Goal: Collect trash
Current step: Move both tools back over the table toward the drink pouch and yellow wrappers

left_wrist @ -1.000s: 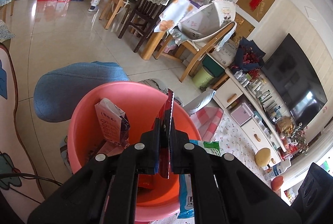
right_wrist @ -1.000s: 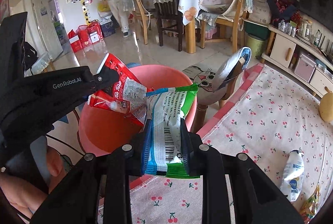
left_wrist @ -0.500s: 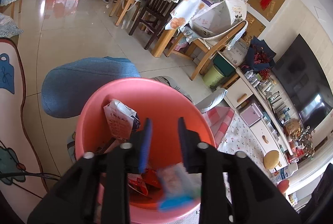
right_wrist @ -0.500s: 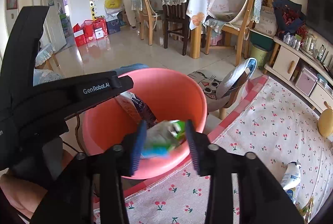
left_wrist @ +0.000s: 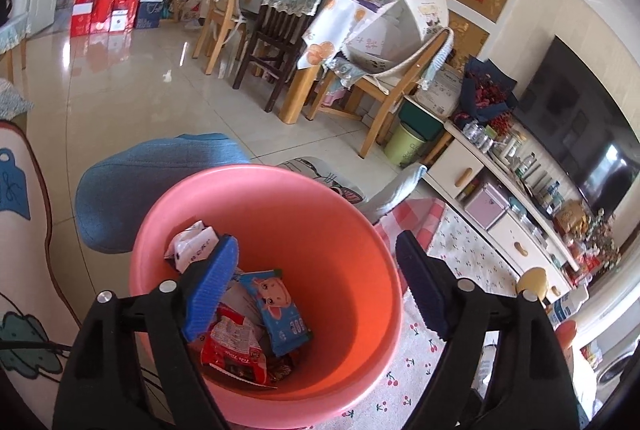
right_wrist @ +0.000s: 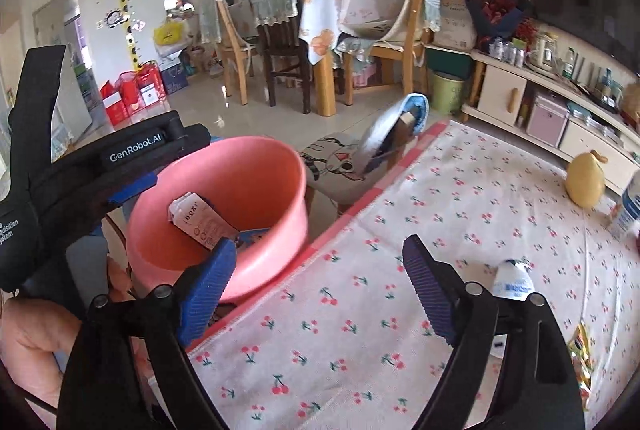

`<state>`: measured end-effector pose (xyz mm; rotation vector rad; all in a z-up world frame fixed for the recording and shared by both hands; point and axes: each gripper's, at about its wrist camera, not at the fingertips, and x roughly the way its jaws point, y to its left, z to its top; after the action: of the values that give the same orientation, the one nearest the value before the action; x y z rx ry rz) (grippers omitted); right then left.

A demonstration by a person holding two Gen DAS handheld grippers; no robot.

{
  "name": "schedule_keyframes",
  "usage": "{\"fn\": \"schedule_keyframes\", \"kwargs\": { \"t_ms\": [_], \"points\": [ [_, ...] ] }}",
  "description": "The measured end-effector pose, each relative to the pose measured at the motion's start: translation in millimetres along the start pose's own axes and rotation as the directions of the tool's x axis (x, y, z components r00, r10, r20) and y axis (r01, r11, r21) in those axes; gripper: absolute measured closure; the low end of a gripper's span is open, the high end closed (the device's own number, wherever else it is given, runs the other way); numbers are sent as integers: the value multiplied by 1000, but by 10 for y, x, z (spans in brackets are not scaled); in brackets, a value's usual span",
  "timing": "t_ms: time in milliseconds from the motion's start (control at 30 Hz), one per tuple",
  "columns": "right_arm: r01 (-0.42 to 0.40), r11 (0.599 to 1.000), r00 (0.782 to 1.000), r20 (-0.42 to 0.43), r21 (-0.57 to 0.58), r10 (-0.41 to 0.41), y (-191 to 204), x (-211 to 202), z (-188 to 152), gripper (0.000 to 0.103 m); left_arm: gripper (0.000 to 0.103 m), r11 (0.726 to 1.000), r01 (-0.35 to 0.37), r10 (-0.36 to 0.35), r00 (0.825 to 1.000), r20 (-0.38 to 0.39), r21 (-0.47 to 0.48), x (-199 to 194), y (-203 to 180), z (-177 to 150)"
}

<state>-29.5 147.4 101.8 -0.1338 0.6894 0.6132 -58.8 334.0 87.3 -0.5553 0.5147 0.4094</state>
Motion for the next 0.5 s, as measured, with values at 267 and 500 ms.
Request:
{"fn": "schedule_keyframes", "kwargs": {
  "t_ms": [267, 500],
  "points": [
    [57, 998, 998, 5, 19, -57, -270, -290, -181, 13, 15, 990, 68, -66, 998, -17, 125, -25, -321, -133],
    [101, 994, 995, 16, 44, -101, -523, -568, -368, 11, 13, 969, 137, -134, 991, -31, 204, -77, -580, -300]
  ]
}}
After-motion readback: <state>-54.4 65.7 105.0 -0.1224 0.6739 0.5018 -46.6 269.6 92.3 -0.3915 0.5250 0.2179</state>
